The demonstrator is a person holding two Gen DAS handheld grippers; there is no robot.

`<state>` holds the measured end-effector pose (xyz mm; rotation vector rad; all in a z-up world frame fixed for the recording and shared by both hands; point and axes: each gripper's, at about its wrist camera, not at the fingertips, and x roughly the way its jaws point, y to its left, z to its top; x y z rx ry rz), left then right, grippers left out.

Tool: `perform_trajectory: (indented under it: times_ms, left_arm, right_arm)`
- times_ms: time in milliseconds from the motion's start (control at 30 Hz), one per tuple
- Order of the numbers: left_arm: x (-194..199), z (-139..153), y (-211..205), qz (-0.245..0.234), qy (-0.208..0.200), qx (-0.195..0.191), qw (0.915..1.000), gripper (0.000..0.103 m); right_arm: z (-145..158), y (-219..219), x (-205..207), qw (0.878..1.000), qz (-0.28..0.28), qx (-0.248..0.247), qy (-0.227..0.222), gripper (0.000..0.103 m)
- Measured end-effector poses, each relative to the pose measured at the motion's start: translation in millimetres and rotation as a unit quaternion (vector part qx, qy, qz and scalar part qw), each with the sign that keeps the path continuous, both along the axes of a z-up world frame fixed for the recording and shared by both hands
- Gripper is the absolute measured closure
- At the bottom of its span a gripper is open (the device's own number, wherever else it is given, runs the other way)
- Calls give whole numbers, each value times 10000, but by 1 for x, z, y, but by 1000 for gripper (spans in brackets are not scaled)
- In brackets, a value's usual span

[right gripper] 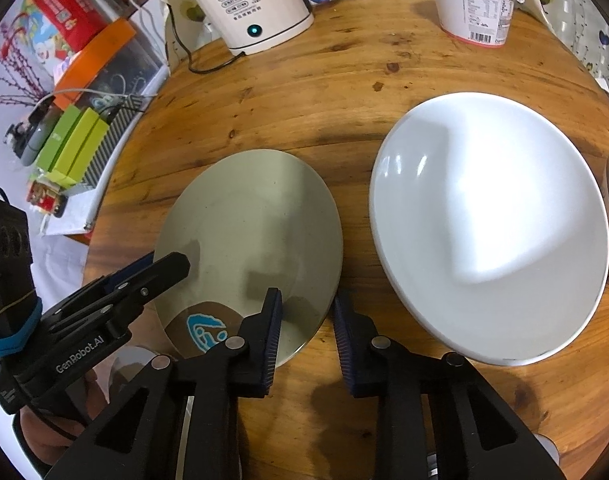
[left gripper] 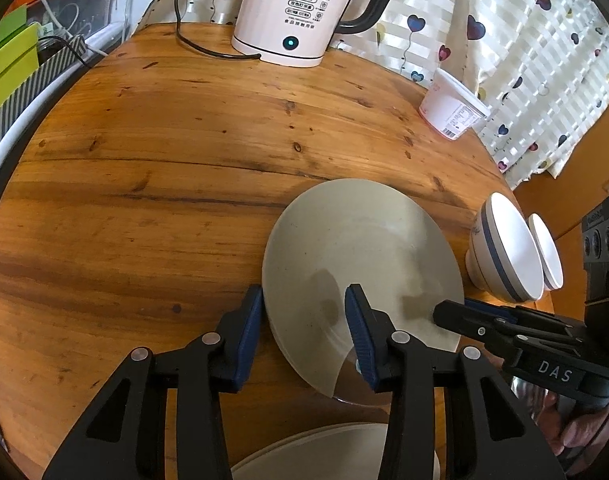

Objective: Organize plates and bowls
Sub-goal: 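Lower the left gripper onto the plate's rim and close it, then lift the beige plate with the left gripper and carry it over the plate stack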

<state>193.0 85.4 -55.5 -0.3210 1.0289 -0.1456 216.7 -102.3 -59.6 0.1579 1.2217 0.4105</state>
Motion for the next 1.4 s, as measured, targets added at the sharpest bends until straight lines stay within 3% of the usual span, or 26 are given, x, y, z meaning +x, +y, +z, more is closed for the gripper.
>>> perform_trajectory:
  times_ms: [667,1400]
  left_arm:
    - [-21,34,6,155,-356,79,9992,60]
    - [-98,40,12,531,-342,166,9979,60]
  right_arm:
    - [29,3,-13,9991,107,196,-360,79]
    - [37,14,-68,9976,506,253,-393,79]
